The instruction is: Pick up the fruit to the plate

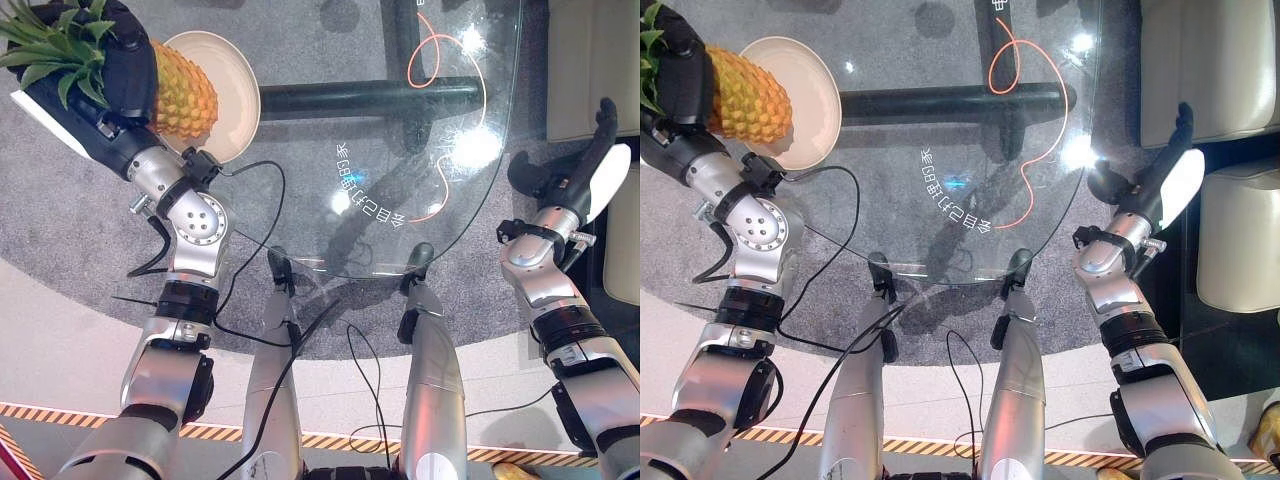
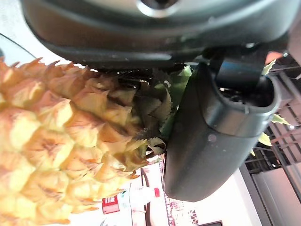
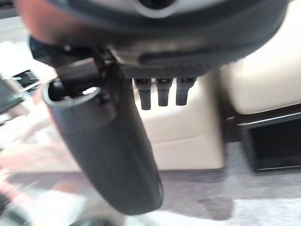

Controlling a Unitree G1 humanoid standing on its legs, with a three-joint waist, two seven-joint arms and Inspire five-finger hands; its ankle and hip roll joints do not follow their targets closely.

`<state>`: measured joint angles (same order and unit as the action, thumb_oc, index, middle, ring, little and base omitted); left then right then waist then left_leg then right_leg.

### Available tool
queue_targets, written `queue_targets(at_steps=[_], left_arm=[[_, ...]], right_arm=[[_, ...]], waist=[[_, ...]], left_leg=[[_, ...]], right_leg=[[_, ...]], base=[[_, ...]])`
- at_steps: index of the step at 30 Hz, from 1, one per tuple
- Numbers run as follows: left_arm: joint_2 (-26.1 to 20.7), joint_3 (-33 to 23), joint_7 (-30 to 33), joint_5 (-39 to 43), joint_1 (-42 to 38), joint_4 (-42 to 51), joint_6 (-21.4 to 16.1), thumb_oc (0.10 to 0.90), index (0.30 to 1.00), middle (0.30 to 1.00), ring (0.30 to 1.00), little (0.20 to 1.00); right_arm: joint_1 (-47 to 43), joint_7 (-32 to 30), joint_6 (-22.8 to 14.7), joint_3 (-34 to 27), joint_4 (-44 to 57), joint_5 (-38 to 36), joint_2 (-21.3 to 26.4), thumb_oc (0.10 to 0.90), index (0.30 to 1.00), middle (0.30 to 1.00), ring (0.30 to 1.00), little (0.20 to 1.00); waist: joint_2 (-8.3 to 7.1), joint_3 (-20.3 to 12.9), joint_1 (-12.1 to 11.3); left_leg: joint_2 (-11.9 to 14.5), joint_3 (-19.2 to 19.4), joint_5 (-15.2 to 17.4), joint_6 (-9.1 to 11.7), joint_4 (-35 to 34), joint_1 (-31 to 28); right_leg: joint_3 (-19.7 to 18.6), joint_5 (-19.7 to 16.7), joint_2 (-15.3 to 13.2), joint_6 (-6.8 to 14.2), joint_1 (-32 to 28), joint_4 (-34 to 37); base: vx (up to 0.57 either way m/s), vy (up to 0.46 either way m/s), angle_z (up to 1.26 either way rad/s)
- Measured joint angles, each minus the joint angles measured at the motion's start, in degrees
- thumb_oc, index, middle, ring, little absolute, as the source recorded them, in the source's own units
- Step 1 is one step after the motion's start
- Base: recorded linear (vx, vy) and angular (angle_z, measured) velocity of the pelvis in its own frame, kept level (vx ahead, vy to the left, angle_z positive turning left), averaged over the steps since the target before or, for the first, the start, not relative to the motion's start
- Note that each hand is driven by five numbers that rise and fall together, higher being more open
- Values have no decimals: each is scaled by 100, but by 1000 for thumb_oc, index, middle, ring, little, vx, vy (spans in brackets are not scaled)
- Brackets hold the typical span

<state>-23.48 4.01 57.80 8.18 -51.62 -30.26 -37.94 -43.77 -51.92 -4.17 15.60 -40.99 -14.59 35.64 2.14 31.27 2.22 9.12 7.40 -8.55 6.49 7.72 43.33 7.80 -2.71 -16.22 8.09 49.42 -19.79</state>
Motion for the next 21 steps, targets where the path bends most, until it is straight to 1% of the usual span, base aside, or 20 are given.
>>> queue_targets(at_steps=[4,8,12,15,17,21], left_arm=[[-248,116,48,3,-226,-324,-2,100,300,300,300,200],[-435,341,46,24,-447,-723,5,100,300,300,300,200],[-480,578,28,56,-706,-1024,14,100,300,300,300,200],[-515,727,-8,171,-860,-1171,38,100,300,300,300,200],[-546,836,-64,378,-950,-1260,56,100,300,300,300,200],[-611,883,-192,530,-959,-1344,201,100,300,300,300,200]], right_arm=[[-167,29,-144,-16,-887,-522,-25,800,900,900,900,900],[-363,298,-186,-62,-1637,-764,-64,800,900,900,900,900],[-453,717,-202,-147,-2236,-824,-176,800,900,900,900,900],[-463,988,-199,-147,-2442,-841,-218,800,900,900,900,900],[-505,1349,-188,-145,-2585,-844,-224,800,900,900,900,900],[-518,1953,-132,-3,-2638,-838,-238,800,900,900,900,900]], waist=[[0,0,-2],[0,0,16],[0,0,19],[-1,0,33],[-1,0,49],[-1,0,107]], left_leg=[[28,4,-1,1,1,2],[33,4,-1,2,1,2],[37,3,-1,2,4,2],[37,4,-2,2,6,2],[38,3,-2,2,11,2],[43,3,-2,2,18,1]], right_leg=[[-1,-12,29,-8,3,11],[-2,-13,34,-9,3,12],[-1,-14,37,-10,2,9],[-1,-15,36,-11,2,9],[-2,-15,37,-12,1,3],[-3,-19,42,-16,1,0]], base=[[0,-6,-2],[0,0,0],[0,0,0],[0,0,0],[0,0,0],[0,0,0]])
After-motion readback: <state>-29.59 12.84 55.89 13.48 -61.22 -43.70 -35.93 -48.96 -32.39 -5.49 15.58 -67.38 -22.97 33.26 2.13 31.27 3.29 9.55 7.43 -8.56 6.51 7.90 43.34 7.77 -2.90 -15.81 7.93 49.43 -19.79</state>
